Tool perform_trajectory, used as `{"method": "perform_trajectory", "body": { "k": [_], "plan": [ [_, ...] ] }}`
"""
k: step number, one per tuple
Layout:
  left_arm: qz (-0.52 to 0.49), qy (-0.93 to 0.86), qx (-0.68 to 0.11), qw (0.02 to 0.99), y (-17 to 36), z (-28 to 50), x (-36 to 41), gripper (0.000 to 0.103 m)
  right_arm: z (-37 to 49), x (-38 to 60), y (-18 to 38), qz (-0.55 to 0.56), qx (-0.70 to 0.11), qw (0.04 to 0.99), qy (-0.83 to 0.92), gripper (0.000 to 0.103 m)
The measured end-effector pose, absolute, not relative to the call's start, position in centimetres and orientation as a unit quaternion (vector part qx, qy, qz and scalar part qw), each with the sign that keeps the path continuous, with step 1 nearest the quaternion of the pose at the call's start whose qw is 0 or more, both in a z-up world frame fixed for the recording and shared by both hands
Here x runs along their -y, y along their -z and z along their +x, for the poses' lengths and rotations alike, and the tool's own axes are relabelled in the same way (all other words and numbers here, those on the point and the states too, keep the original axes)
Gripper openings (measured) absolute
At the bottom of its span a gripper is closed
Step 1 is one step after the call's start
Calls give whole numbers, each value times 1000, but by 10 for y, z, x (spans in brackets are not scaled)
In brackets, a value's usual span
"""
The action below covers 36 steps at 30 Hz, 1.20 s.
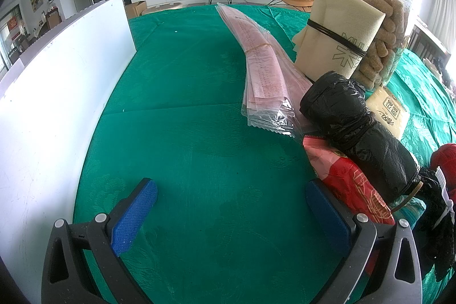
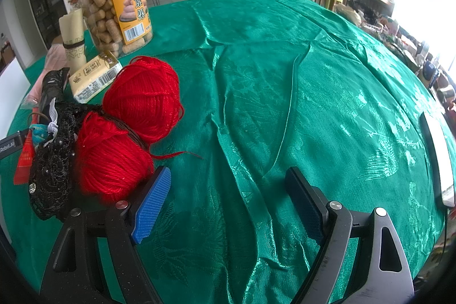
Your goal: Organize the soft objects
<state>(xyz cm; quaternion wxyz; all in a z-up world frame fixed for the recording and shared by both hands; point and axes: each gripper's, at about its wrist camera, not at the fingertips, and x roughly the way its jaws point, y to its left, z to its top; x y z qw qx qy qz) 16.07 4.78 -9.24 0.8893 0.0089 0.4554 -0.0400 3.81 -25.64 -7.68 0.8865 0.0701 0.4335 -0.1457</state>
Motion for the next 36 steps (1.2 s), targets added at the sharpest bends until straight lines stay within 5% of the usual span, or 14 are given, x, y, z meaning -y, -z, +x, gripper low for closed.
{"method": "perform_trajectory", "body": {
  "k": [20,27,36],
  "plan": [
    [9,41,-457,888,93,162,-50,103,38,256,77,70,-434,887,146,85],
    [12,57,-523,850,88,129,-61,103,38,256,77,70,-433,887,146,86],
    [-65,74,-440,893,8,164,-67,103,38,256,77,70,-433,887,146,86]
  ]
}}
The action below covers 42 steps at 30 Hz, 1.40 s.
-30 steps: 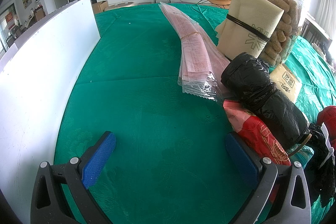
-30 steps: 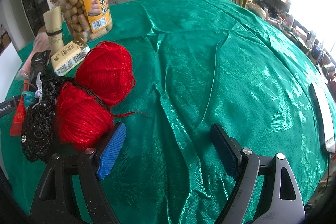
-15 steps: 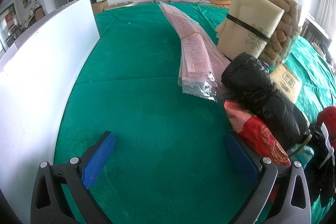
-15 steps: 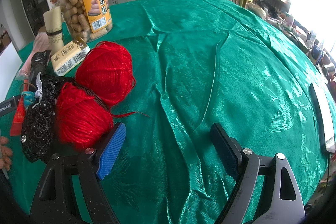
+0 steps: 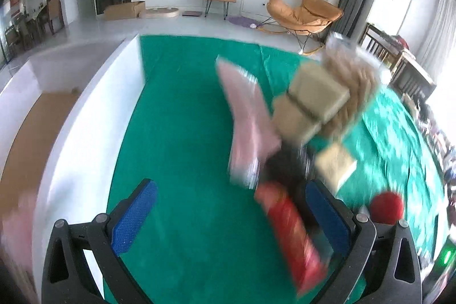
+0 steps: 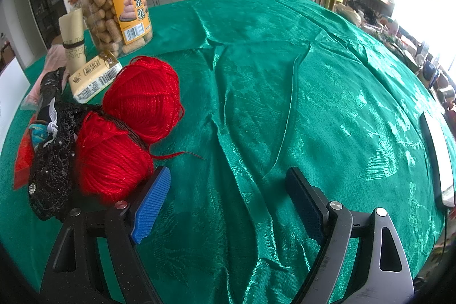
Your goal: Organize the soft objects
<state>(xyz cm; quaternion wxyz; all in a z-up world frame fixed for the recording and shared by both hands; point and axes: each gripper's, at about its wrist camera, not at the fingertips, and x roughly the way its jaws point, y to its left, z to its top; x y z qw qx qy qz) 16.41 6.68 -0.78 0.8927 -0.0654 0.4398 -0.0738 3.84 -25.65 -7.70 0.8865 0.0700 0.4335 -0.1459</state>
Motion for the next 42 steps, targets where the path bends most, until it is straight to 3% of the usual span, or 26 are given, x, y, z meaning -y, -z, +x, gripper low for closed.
{"method": "perform_trajectory", "body": {
  "k": [4,7,9,11,19,26,36,39,42],
  "plan": [
    [-30,86,-504,859,38,250,-49,102,39,257,77,70,-433,887,146,86],
    [-18,88,-524,847,60,285,-48,91,39,256,77,70,-433,887,146,86],
    [-38,98,-525,844,67,296,-51,73,38,257,77,70,-434,887,146,86],
    [-57,113,-526,841,71,299,-54,20,39,257,77,70,-434,886,146,86],
    [-78,127,-490,859,35,240,-88,18,38,257,77,70,-434,887,144,86],
    [-107,162,-505,841,3,151,-123,19,38,257,77,70,-434,887,144,86],
    [-102,198,-541,811,36,58,-117,19,38,257,77,70,-434,887,143,86],
    [-72,160,-534,827,49,45,-120,25,38,257,77,70,-434,887,143,86],
    [-59,114,-531,837,56,46,-129,56,38,257,77,70,-434,887,143,86]
  ]
}}
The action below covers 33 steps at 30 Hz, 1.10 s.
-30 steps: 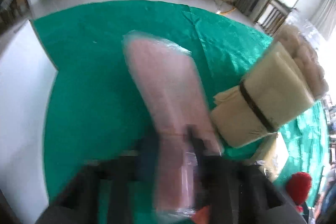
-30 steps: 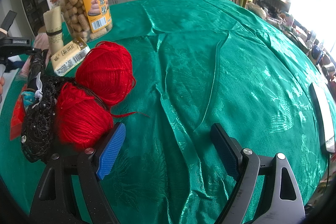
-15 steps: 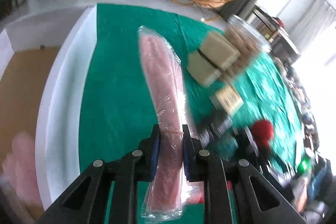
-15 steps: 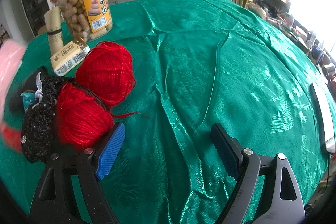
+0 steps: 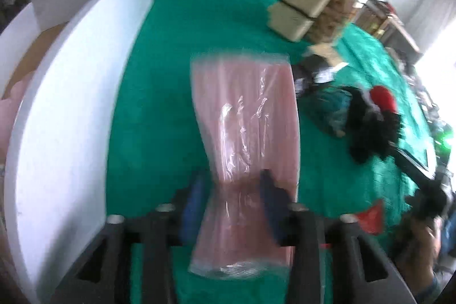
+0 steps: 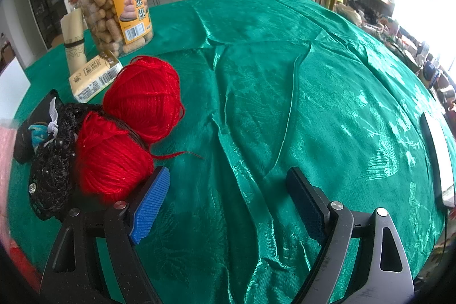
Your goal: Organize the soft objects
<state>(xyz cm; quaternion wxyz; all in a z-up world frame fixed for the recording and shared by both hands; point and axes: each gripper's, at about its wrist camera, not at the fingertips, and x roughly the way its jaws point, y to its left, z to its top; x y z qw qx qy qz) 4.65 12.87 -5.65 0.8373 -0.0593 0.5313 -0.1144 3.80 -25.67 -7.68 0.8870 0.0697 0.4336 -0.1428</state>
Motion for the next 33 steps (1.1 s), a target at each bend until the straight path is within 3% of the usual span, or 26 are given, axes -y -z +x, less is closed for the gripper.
{"method": "perform_trajectory", "body": {
  "k": [1,2,7,16,25,30,33],
  "plan": [
    [-62,110,-534,836,59,48,-130,68,38,257,77,70,-434,887,143,86],
    [-66,110,-537,834,61,50,-131,72,38,257,77,70,-434,887,143,86],
    [-44,106,-542,833,71,57,-123,79,37,259,76,78,-430,889,135,86],
    [-96,113,-542,827,69,59,-134,79,25,290,72,215,-379,896,89,85],
    [-43,111,-540,833,68,72,-84,85,29,281,71,191,-386,898,85,86],
    [-81,122,-540,829,65,64,-93,85,23,291,72,226,-372,897,75,86],
    [-50,112,-538,834,70,60,-79,87,22,295,72,245,-365,895,71,86]
  ]
}}
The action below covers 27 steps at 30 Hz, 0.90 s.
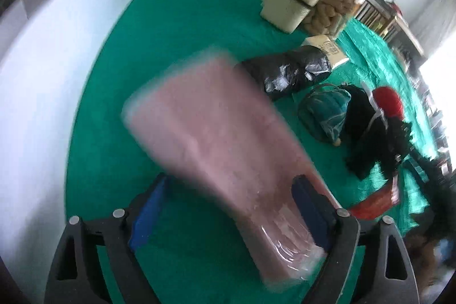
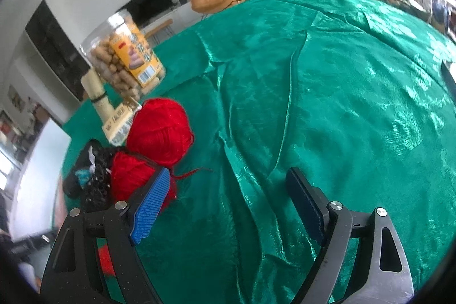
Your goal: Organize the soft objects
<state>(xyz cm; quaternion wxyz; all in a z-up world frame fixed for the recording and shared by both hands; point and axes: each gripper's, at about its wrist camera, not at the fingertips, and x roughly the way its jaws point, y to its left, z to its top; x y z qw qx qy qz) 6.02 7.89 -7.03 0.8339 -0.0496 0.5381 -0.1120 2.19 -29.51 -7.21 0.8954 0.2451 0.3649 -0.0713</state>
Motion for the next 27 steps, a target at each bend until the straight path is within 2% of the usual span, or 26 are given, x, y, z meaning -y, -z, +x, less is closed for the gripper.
{"method": "perform_trajectory", "body": {
  "k": [4,6,8,11,13,16,17,18,21,27],
  "plan": [
    [-7,91,-505,858,77,62,-63,86,15,298,70,270,-361,891,64,85],
    [10,83,-485,870,77,61,-66,67,8,301,64,283,-351,891,59,85],
    [5,104,-477,873,75,61,-74,44,6,301,58,285,-354,889,58,85],
    [-15,130,-480,867,73,63,-88,27,25,296,48,282,-393,875,20,86],
    [-22,139,-479,867,69,63,-92,21,49,287,38,265,-418,869,-4,86],
    [-22,145,-467,872,61,58,-93,17,96,268,42,236,-493,837,-18,83],
    [-27,149,-465,872,58,57,-95,16,107,264,47,235,-515,824,-21,72],
    [-34,151,-463,873,54,55,-97,16,114,263,51,237,-525,817,-24,42],
    [-59,160,-451,876,37,47,-114,14,116,267,39,232,-519,822,-11,40],
    [-73,176,-414,890,3,33,-124,14,86,271,-37,121,-425,896,46,39]
  ]
}}
